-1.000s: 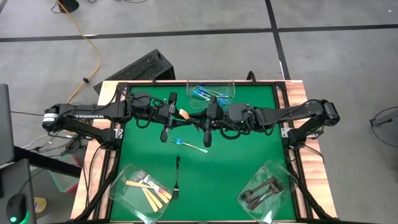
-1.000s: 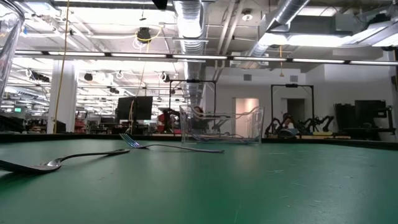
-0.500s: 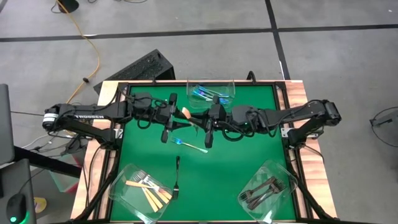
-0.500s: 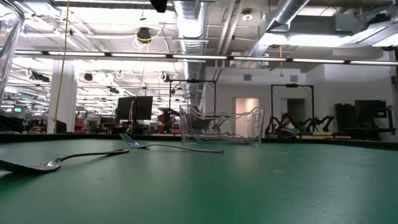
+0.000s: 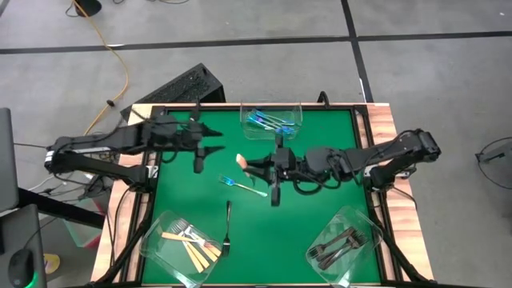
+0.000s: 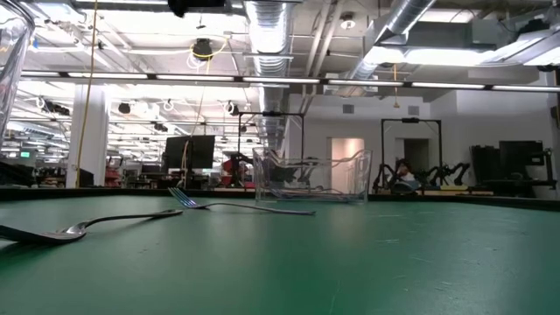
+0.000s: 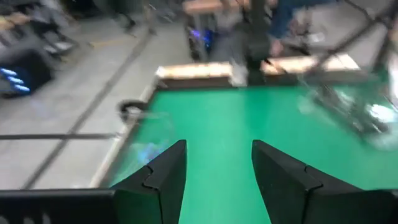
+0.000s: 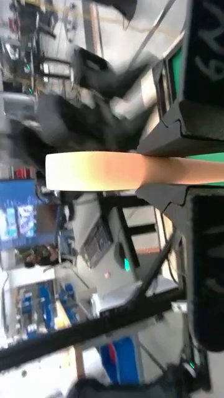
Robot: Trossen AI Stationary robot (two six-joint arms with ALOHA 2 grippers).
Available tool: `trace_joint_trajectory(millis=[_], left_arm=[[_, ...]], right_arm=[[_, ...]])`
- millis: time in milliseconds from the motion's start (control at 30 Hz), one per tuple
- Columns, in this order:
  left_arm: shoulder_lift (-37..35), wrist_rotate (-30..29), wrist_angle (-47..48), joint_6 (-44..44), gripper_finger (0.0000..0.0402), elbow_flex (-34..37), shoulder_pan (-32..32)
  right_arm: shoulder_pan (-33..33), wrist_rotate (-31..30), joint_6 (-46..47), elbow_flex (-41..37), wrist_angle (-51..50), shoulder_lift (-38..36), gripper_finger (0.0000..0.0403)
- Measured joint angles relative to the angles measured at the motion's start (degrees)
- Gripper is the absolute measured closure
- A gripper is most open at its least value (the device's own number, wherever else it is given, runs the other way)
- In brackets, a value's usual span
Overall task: Sort silverware by color (type)
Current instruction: Put the orange fork into the bottom left transparent bin
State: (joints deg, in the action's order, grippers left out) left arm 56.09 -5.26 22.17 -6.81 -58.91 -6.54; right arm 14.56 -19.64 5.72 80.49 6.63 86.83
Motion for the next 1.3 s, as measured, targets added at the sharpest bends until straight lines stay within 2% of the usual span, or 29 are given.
trace_joint_trajectory(millis=[167,367,633,733,833,967,1233,1267,1300], left_arm=[[-6.97,-2.84,-0.34,3.42,0.0235,-1.13,0.01],[-15.00,-4.95,-0.50,12.66,0.0235,-1.48,0.01],[-23.62,-13.96,-0.87,24.15,0.0235,-1.50,0.03],[-26.39,-14.99,-0.87,25.50,0.0235,-1.50,0.03],[-28.76,-14.95,-0.51,25.54,0.0235,-1.50,0.03],[-31.68,-14.95,-0.54,25.54,0.0235,-1.50,0.03],[-35.63,-14.32,0.13,26.19,0.0235,-1.50,0.03],[-35.86,-13.99,0.80,26.81,0.0235,-1.50,0.03],[-36.19,-13.66,1.37,27.23,0.0235,-1.50,0.03]], right_arm=[[2.56,-1.30,0.80,0.04,0.08,1.75,0.0357],[3.80,-0.99,2.86,0.02,4.97,8.54,0.0357],[2.52,7.64,10.32,0.00,20.57,19.33,0.0357],[2.48,7.92,13.41,2.09,23.16,22.59,0.0357],[2.93,7.98,14.26,8.09,22.92,26.49,0.0357],[3.98,7.73,14.38,20.83,18.24,33.19,0.0357],[4.82,4.15,22.41,52.34,-2.50,49.29,0.0357],[4.86,3.75,23.68,54.96,-4.16,51.27,0.0357],[4.92,2.93,25.00,53.91,-1.49,51.71,0.0357]])
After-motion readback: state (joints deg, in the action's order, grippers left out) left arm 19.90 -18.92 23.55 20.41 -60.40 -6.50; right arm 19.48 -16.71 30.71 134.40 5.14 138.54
